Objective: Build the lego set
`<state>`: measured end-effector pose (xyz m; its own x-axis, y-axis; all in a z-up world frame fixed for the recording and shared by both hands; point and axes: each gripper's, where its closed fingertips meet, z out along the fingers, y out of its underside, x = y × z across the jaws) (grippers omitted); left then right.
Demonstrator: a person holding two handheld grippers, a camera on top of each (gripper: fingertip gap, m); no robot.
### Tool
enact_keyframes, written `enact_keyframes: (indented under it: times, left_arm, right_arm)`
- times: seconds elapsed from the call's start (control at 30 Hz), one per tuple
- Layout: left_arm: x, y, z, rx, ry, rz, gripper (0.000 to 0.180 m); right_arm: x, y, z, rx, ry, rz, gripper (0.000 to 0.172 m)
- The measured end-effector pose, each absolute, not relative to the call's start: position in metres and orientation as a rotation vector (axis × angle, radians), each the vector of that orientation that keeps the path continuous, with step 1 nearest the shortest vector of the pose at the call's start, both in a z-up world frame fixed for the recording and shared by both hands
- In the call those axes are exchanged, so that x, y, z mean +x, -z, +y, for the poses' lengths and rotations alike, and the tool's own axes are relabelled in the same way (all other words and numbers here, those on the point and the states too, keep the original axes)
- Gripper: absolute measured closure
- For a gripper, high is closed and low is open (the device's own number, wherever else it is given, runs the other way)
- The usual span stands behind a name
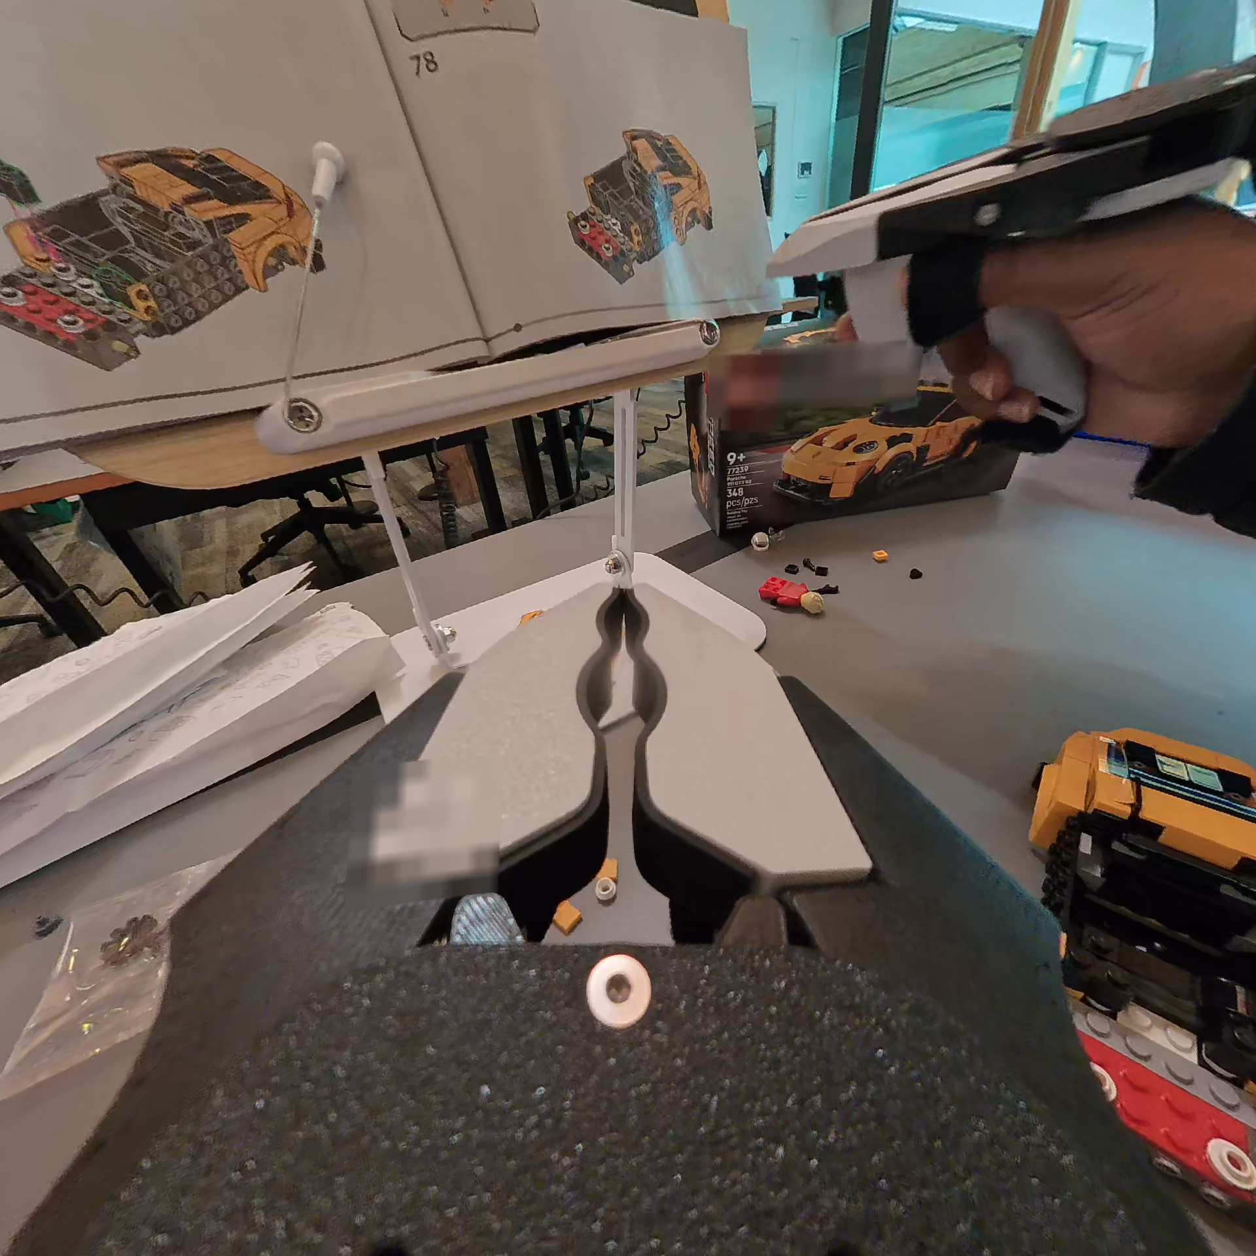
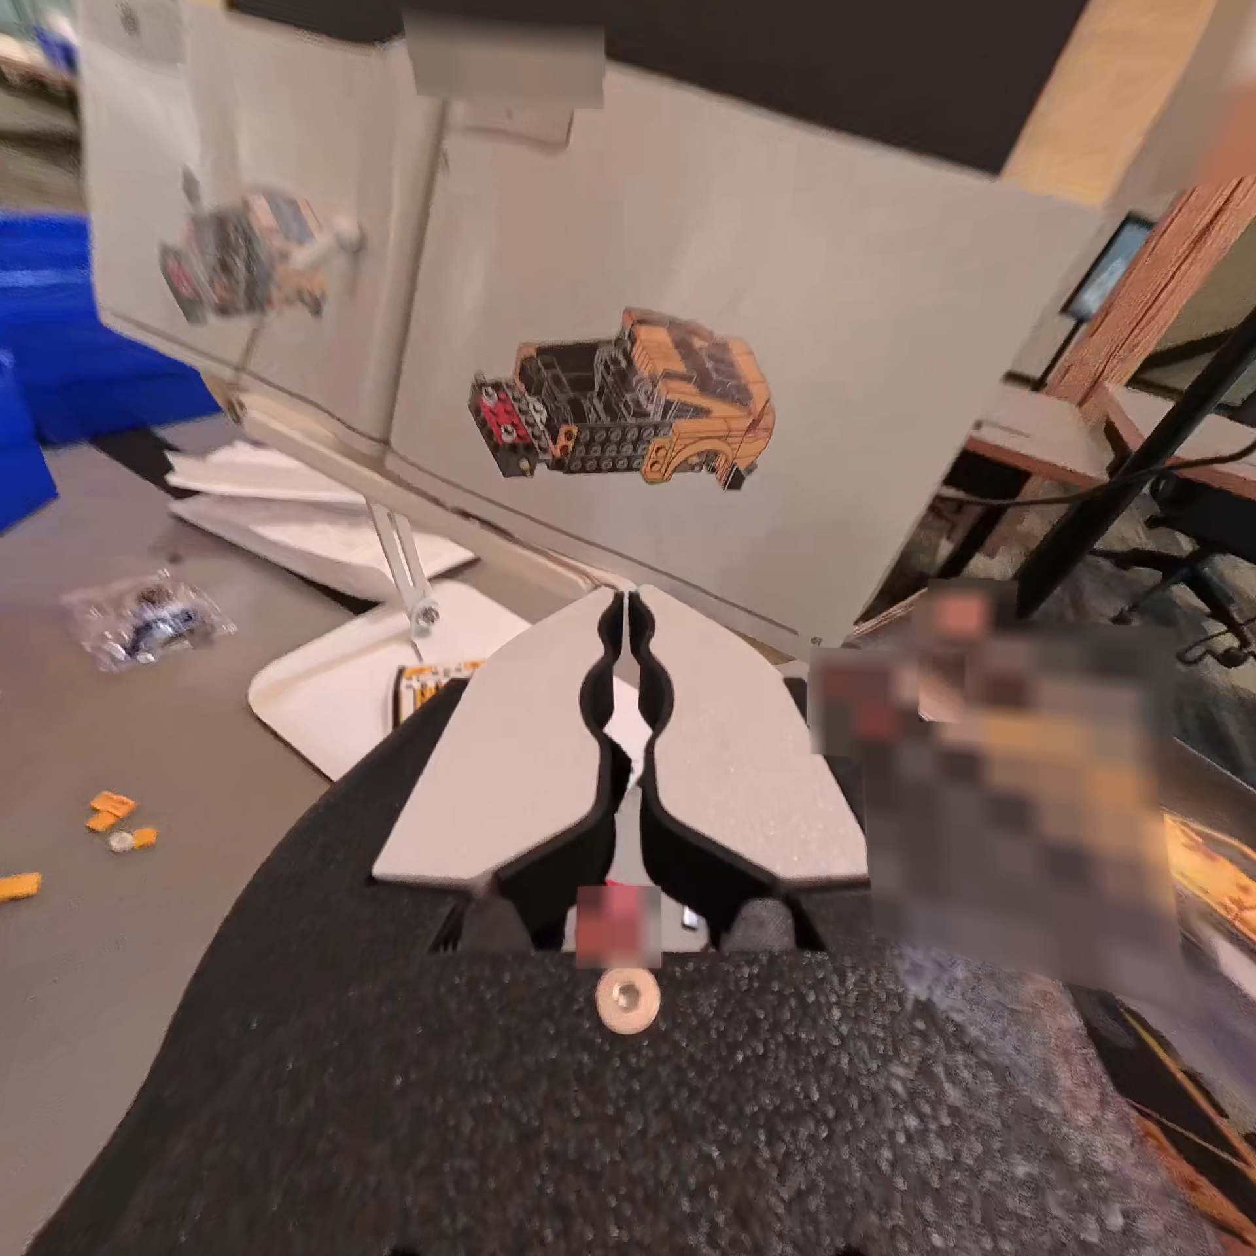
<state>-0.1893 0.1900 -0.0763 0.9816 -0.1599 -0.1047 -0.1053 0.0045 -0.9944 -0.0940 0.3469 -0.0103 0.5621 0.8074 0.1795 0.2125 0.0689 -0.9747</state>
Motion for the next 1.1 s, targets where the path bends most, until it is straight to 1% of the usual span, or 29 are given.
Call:
enact_keyframes:
  times: [0.13, 0.4, 0.5, 0.6, 0.73, 0.93, 1.1]
  left_arm:
    - [-0.198, 0.057, 0.189, -1.531, 0.009, 0.144, 0.18]
    - [-0.196, -0.045, 0.22, -1.378, -0.077, 0.098, 0.18]
    - [-0.19, -0.072, 0.24, -1.359, -0.071, 0.083, 0.18]
    - [-0.185, -0.072, 0.262, -1.382, -0.062, 0.092, 0.18]
    - [-0.187, -0.056, 0.291, -1.424, -0.088, 0.101, 0.18]
    - [-0.198, -0.029, 0.305, -1.417, -0.047, 0.027, 0.18]
    - [-0.192, -0.022, 0.309, -1.425, -0.036, 0.031, 0.18]
  right_arm:
    - [-0.076, -0.02, 0.331, -1.341, -0.62, -0.767, 0.172]
    - [-0.083, -0.076, 0.309, -1.226, -0.648, -0.645, 0.172]
    - [-0.093, -0.075, 0.306, -1.259, -0.695, -0.636, 0.169]
    - [-0.099, -0.057, 0.308, -1.256, -0.66, -0.674, 0.169]
    - [-0.098, -0.043, 0.316, -1.267, -0.657, -0.69, 0.17]
    - [-0.095, -0.03, 0.326, -1.268, -0.619, -0.688, 0.171]
    - [-0.105, -0.017, 0.323, -1.285, -0.63, -0.725, 0.171]
